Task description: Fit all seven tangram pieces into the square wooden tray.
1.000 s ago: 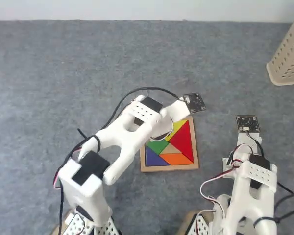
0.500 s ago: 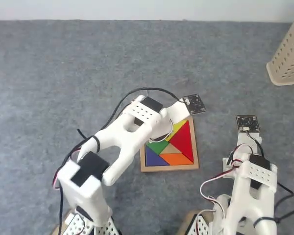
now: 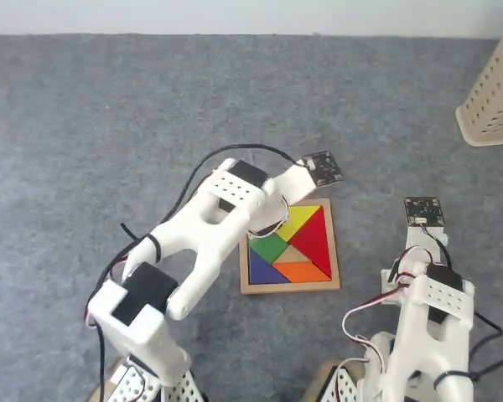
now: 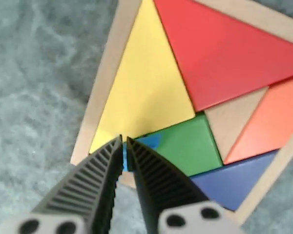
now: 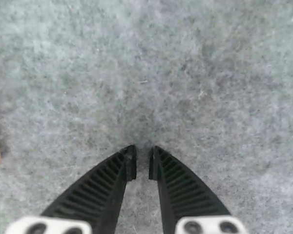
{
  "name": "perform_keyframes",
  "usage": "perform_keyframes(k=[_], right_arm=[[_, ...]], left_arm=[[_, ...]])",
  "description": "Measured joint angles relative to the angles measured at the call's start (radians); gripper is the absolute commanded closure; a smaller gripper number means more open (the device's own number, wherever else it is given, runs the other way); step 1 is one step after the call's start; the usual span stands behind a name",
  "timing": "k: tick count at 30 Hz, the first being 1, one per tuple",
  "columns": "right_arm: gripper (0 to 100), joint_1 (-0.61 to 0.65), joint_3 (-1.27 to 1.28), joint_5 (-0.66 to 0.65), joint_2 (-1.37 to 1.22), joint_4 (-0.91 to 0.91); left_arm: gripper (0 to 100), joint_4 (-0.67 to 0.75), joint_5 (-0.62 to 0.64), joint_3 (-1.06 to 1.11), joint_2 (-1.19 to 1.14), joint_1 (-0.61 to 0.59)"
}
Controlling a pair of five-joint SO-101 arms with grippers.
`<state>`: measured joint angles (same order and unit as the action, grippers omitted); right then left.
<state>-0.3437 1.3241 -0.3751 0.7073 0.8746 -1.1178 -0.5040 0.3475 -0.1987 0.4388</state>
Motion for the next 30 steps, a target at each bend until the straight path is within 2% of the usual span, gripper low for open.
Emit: perform_keyframes(k=[6, 17, 30], right_arm=[[91.4, 0.000, 0.000, 0.000, 0.000, 0.000], [91.4, 0.000, 0.000, 0.000, 0.000, 0.000], [91.5, 0.000, 0.000, 0.000, 0.000, 0.000]], left_arm=[[99, 0.040, 0.006, 0.000, 0.000, 0.017], [99, 0.018, 0.003, 0.083, 0.006, 0.094], [99, 0.038, 0.008, 0.043, 0.017, -0.041]])
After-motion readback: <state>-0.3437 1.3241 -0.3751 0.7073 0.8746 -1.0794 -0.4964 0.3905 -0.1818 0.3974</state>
